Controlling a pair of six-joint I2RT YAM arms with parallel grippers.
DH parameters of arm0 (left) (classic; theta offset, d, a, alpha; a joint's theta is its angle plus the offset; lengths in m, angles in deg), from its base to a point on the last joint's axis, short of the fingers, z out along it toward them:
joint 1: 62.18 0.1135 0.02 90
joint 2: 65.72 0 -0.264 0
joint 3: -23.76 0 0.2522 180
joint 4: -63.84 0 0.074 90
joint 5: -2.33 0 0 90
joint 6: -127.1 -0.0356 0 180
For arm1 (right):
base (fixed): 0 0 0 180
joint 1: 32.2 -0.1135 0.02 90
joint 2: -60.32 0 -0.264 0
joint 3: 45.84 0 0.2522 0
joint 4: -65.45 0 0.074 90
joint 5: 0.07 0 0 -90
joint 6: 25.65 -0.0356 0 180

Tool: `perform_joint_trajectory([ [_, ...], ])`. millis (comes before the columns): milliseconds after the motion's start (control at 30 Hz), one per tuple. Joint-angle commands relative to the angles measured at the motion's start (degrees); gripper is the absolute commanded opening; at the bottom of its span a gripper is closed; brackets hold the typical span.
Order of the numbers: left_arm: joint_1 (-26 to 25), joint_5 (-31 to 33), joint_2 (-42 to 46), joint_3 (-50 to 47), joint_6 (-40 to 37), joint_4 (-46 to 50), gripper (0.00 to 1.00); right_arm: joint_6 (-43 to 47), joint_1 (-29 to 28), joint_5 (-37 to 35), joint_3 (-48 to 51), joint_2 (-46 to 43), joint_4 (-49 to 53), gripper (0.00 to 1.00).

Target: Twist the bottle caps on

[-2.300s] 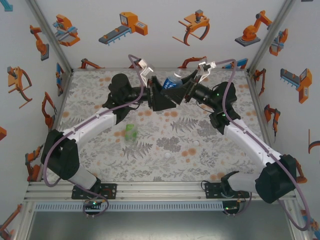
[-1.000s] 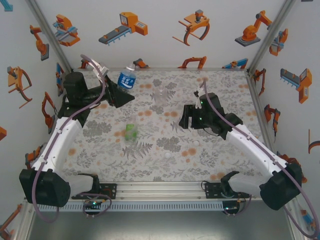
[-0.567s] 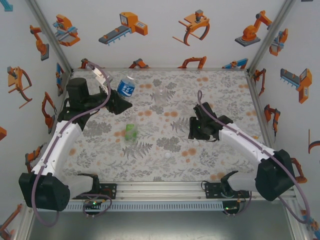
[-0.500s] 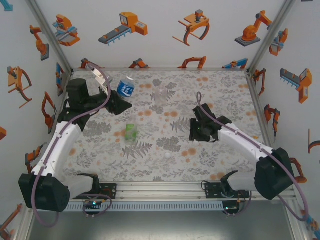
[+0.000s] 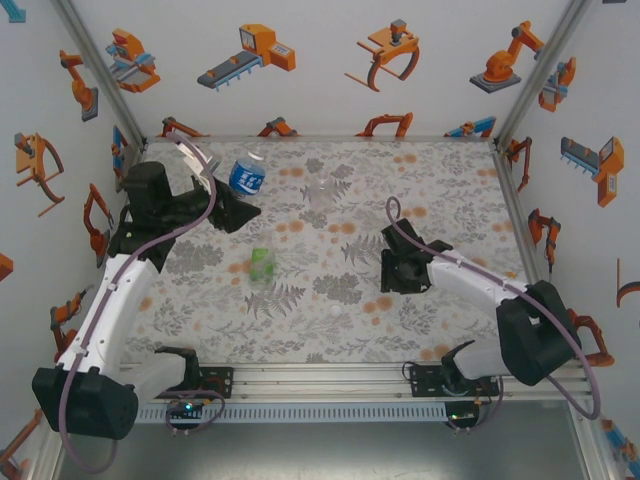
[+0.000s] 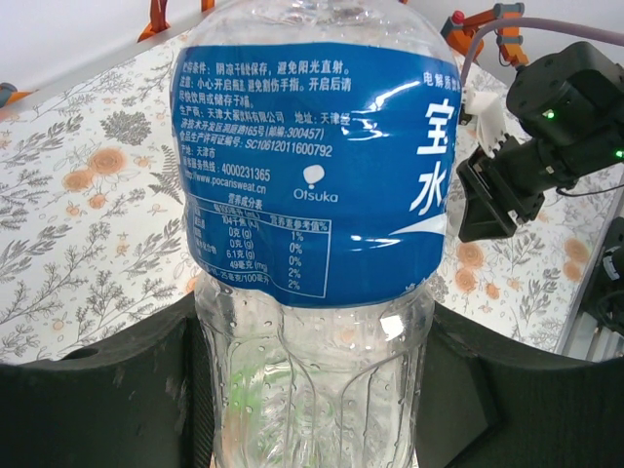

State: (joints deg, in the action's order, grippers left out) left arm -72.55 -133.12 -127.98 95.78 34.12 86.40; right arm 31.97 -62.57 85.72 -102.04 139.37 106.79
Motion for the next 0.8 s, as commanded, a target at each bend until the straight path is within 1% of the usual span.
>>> perform_joint_trajectory([
  [0, -0.33, -1.34, -0.03, -0.58, 0.40, -1.33, 0.02, -0.76, -0.22, -1.94, 0.48, 1.01, -3.00, 0.46],
  [400, -0.88, -1.63, -0.62, -0.86, 0.73, -1.36, 0.02, 0.41, -0.22, -3.19, 2.87, 3.11, -6.24, 0.39],
  [567, -1.35, -1.28, -1.51, -0.88, 0.34, -0.89, 0.03, 1.40, -0.22, -3.70, 2.29, 3.82, -5.84, 0.38],
  [667, -1.71, -1.22, -2.29, -0.78, 0.28, -0.56, 0.03, 2.56, -0.22, -3.15, 1.26, 4.18, -5.14, 0.32],
  [767, -1.93, -1.45, -2.73, -0.43, 0.21, -0.23, 0.03, 3.36, -0.22, -2.66, -0.31, 3.89, -3.79, 0.32],
])
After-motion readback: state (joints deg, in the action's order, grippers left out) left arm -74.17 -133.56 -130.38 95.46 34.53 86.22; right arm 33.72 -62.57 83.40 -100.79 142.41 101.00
